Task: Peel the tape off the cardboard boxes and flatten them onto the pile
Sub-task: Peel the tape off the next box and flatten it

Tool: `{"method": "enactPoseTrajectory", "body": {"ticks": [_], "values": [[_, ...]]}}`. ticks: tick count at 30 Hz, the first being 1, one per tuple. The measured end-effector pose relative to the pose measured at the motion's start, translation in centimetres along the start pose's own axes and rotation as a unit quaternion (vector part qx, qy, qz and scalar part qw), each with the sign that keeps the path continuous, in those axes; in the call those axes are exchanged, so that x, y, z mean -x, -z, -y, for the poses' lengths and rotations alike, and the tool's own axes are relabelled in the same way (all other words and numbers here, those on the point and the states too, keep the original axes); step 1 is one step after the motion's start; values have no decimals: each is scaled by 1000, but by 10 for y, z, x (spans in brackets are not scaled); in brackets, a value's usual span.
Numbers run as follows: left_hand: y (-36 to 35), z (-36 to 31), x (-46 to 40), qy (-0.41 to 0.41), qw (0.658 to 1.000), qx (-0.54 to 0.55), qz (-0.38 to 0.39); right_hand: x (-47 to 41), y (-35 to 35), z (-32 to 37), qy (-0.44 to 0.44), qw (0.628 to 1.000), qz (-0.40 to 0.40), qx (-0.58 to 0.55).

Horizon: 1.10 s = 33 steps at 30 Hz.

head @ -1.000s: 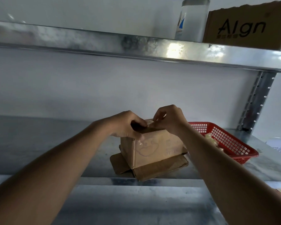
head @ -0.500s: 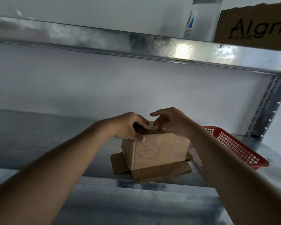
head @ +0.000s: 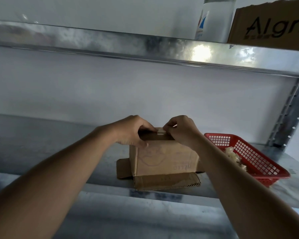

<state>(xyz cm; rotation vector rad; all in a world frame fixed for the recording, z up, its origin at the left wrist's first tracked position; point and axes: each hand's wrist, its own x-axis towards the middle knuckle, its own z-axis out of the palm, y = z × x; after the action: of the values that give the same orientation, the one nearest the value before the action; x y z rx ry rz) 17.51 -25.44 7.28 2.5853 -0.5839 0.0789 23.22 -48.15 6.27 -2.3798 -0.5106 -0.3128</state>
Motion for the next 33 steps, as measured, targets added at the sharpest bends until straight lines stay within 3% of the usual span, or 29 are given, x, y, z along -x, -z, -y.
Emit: {"method": "enactPoseTrajectory", "body": {"ticks": [6,11,14,18,21,25,33], "values": [[5,0,3,22,999,-18,20,1,5,-4,-93,984,-39,-150],[-2,-14,-5,27,998,-46,-28,6,5,-4,7,990,-117,-80],[-7,-16,-5,33,998,-40,-46,8,7,-1,67,992,-93,-59],[-9,-14,-2,48,998,-11,-46,9,3,4,96,990,-97,38],[-11,-14,-2,56,997,-1,-51,8,0,6,113,991,-64,39],[-13,-12,-1,65,996,11,-54,12,-4,10,113,992,9,53],[-16,-7,-2,55,996,25,-61,3,-3,24,67,987,28,143]]}}
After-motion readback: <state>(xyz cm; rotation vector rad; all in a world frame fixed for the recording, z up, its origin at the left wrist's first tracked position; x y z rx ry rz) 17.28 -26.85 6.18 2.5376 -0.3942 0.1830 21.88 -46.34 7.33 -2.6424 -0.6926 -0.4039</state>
